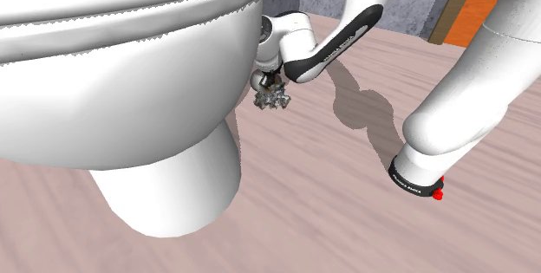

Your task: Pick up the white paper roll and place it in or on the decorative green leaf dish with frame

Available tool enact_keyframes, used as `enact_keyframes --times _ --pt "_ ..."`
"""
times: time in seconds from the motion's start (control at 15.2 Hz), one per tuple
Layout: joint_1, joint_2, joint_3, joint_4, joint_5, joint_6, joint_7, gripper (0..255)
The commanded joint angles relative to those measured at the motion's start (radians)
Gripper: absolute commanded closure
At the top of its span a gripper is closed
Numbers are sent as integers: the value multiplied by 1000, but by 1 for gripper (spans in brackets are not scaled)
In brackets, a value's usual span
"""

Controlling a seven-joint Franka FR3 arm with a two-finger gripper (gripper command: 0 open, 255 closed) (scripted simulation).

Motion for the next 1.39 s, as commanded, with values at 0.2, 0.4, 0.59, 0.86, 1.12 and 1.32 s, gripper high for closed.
enact_keyframes --times 0.2,0.4,0.59,0.86,1.12,1.32 --pt "0 1 0 -1 1 2 -1 255" --pt "1 -10 0 0 16 -1 -16 255" --pt "2 -43 0 4 61 -10 -64 255" --pt "7 -85 -4 13 118 -26 -125 255" --pt "13 -122 -9 27 171 -46 -184 255" --pt "18 -148 -14 39 207 -64 -226 255"
